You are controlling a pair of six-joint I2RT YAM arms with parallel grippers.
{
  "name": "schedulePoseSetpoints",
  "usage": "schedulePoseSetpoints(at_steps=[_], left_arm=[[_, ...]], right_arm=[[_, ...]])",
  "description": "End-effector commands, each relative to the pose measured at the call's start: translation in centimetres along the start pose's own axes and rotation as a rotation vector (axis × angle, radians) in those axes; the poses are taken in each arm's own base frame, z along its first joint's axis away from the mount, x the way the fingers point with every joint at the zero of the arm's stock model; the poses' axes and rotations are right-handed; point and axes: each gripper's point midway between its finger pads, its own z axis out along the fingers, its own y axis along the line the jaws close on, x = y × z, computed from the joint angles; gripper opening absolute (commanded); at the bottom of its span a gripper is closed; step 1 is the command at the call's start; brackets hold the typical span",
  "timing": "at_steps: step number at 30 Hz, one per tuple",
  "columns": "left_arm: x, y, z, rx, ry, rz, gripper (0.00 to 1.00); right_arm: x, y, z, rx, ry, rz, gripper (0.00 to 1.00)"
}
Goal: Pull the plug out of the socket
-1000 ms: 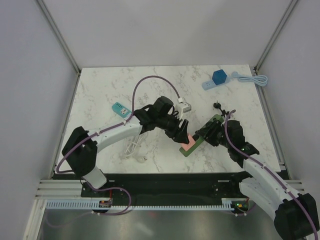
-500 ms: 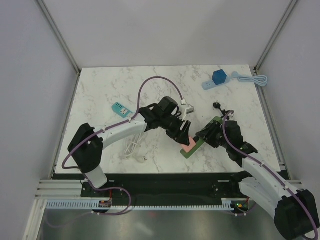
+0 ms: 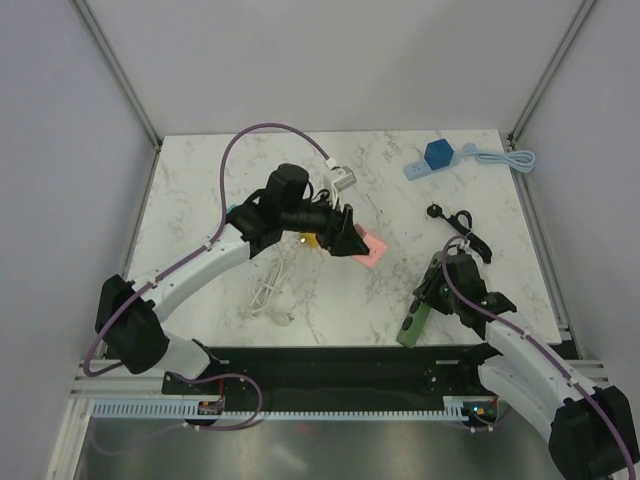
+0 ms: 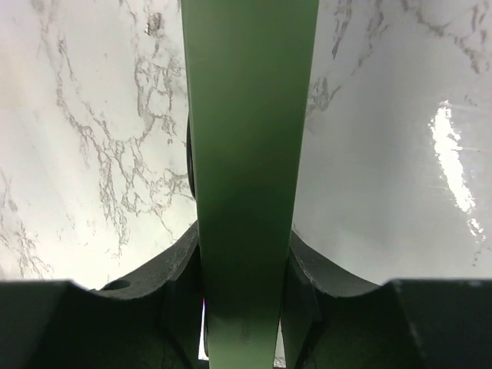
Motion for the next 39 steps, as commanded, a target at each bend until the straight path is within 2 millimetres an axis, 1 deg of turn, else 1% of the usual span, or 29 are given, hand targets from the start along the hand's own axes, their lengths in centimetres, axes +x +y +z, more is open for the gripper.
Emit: schedulePoseSetpoints(at_steps=[1, 2, 3, 4, 5, 6, 7, 8, 9, 11, 12, 14, 16, 17, 18, 19, 20, 22, 25, 26, 27, 29, 30, 32, 33, 35, 36, 38, 39], left_arm=[[-0.9, 0.9, -0.5, -0.08, -0.007, 0.059, 0.02], [-0.1, 1.6, -0.8, -0.118, 0.024, 0.058, 0.02], [0.2, 2.1, -1.0, -0.151, 0.033, 0.056, 0.02], [0.5, 3.2, -1.4, -0.217, 0.039, 0.05, 0.02], [0.9, 3.8, -1.6, -0.251, 0.05, 0.04, 0.02], [1.9, 4.7, -2.1, -0.305, 0.072, 0.02, 0.02], [2.4, 5.1, -2.2, -0.326, 0.081, 0.01, 0.02], [2.9, 5.5, -2.4, -0.348, 0.089, -0.01, 0.02], [3.9, 6.6, -2.7, -0.392, 0.107, -0.039, 0.02], [4.9, 7.6, -2.9, -0.435, 0.119, -0.102, 0.02], [5.7, 8.4, -3.2, -0.458, 0.132, -0.141, 0.02], [6.9, 9.6, -2.9, -0.477, 0.15, -0.235, 0.02], [7.5, 10.2, -2.8, -0.448, 0.157, -0.318, 0.02], [8.4, 10.8, -2.2, -0.428, 0.185, -0.369, 0.02], [8.2, 10.4, -1.8, -0.363, 0.193, -0.392, 0.02], [9.1, 11.0, -1.2, -0.353, 0.222, -0.416, 0.02], [8.9, 11.1, -0.9, -0.348, 0.223, -0.416, 0.02], [9.2, 12.4, -0.8, -0.383, 0.232, -0.42, 0.02], [10.1, 14.2, -0.6, -0.432, 0.261, -0.414, 0.02], [10.2, 14.2, -0.6, -0.431, 0.264, -0.407, 0.02], [10.7, 14.7, -0.6, -0.442, 0.276, -0.408, 0.09], [11.3, 15.0, -0.7, -0.446, 0.287, -0.414, 0.18], [11.4, 15.2, -0.7, -0.443, 0.289, -0.42, 0.26], [11.1, 15.3, -0.7, -0.446, 0.282, -0.415, 0.33], [11.1, 15.4, -0.8, -0.455, 0.284, -0.413, 0.4], [10.8, 15.7, -1.0, -0.472, 0.276, -0.406, 0.45], [10.7, 15.9, -1.2, -0.484, 0.273, -0.406, 0.5], [10.4, 15.9, -1.3, -0.484, 0.266, -0.403, 0.56], [10.4, 16.0, -1.4, -0.489, 0.265, -0.403, 0.61]], right_arm=[[-1.4, 0.5, -0.8, -0.03, -0.073, -0.04, 0.0], [-1.7, 1.0, -1.2, -0.053, -0.086, -0.033, 0.0], [-1.8, 1.3, -1.3, -0.069, -0.09, -0.03, 0.0], [-2.1, 1.6, -1.6, -0.081, -0.101, -0.019, 0.0], [-2.3, 1.8, -1.7, -0.088, -0.105, -0.012, 0.0], [-2.3, 2.0, -1.8, -0.099, -0.105, -0.008, 0.0], [-2.5, 2.4, -1.9, -0.113, -0.114, -0.003, 0.0], [-2.7, 2.6, -2.0, -0.123, -0.119, 0.001, 0.0], [-2.7, 2.8, -2.0, -0.132, -0.121, 0.003, 0.0], [-3.0, 3.4, -2.1, -0.157, -0.129, 0.016, 0.0], [-3.4, 3.7, -2.2, -0.165, -0.134, 0.021, 0.0], [-3.5, 4.0, -1.9, -0.158, -0.119, 0.028, 0.0], [-3.9, 4.4, -1.6, -0.151, -0.106, 0.035, 0.0], [-3.7, 5.1, -1.7, -0.18, -0.081, 0.034, 0.0], [-3.8, 5.4, -1.7, -0.189, -0.08, 0.034, 0.0], [-4.1, 5.9, -1.8, -0.202, -0.082, 0.035, 0.0], [-4.1, 6.2, -2.0, -0.217, -0.078, 0.031, 0.0], [-4.5, 6.6, -2.5, -0.237, -0.1, 0.03, 0.0], [-4.9, 5.7, -2.5, -0.215, -0.128, 0.057, 0.0], [-4.7, 5.5, -2.4, -0.209, -0.122, 0.058, 0.0], [-4.8, 4.8, -2.1, -0.185, -0.128, 0.085, 0.0], [-4.6, 3.4, -1.3, -0.129, -0.112, 0.125, 0.0], [-4.3, 2.9, -0.9, -0.11, -0.095, 0.138, 0.0], [-4.5, 2.1, -0.5, -0.085, -0.091, 0.164, 0.0], [-4.6, 1.9, -0.5, -0.08, -0.091, 0.17, 0.0], [-5.1, 1.6, -0.4, -0.068, -0.099, 0.181, 0.0], [-5.8, 1.3, -0.5, -0.063, -0.119, 0.194, 0.0], [-6.8, 0.6, -0.5, -0.041, -0.142, 0.216, 0.0], [-7.3, 0.6, -0.5, -0.034, -0.145, 0.221, 0.0]])
